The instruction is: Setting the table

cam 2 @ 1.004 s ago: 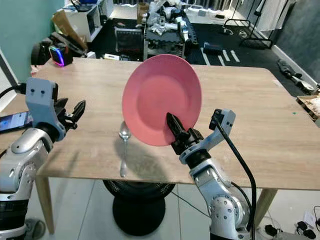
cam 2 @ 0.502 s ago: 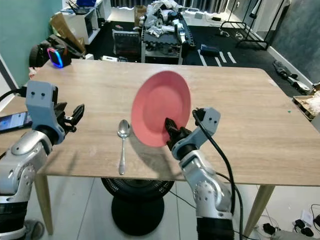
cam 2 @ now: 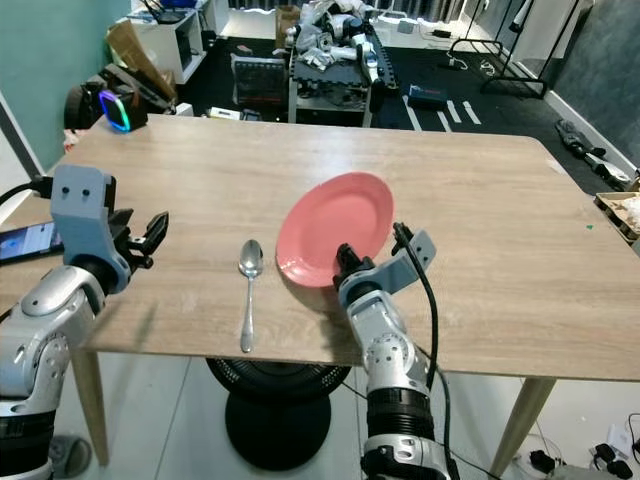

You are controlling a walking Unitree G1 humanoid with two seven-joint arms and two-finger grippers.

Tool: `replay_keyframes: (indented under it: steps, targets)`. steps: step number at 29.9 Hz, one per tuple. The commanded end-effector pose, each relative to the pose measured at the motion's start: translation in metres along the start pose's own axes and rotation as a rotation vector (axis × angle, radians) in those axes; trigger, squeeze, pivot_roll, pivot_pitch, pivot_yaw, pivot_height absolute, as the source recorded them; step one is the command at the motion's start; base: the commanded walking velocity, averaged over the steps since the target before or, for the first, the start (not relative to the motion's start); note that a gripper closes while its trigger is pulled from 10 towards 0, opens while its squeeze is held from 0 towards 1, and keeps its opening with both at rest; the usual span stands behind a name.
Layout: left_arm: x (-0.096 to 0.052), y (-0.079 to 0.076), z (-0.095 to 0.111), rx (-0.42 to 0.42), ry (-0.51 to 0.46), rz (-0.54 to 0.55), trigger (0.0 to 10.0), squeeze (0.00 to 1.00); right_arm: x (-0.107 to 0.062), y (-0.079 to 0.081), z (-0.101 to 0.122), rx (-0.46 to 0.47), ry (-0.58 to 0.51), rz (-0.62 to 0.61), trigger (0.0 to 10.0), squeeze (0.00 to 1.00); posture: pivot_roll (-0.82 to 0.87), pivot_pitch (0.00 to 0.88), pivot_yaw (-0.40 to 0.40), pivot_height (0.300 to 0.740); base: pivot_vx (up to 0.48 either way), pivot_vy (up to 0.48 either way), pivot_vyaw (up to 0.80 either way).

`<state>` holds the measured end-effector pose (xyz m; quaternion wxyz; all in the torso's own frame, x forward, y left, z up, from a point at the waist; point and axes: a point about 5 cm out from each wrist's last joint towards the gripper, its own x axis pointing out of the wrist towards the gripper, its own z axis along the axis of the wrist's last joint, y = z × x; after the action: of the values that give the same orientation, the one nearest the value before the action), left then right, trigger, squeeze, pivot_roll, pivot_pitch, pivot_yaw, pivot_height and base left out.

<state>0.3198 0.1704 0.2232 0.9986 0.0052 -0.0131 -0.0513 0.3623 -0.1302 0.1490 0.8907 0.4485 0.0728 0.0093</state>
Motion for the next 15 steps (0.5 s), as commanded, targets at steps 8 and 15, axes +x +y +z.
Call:
replay_keyframes:
  steps: [8,15]
  targets:
    - [-0.0040,-0.0035,-0.0042,-0.006,0.020,-0.001,10.0,0.00,0.0082,0.0006,-0.0024,0.020,-0.022,0.007,10.0,1.00,0.09,0.037,0.054,0.740,0.000,0.000,0.00]
    - [-0.0042,-0.0041,-0.0036,-0.007,0.020,-0.003,10.0,0.00,0.0106,0.0011,0.0052,-0.008,-0.073,0.028,10.0,1.00,0.08,0.035,0.058,0.740,0.000,0.000,0.00]
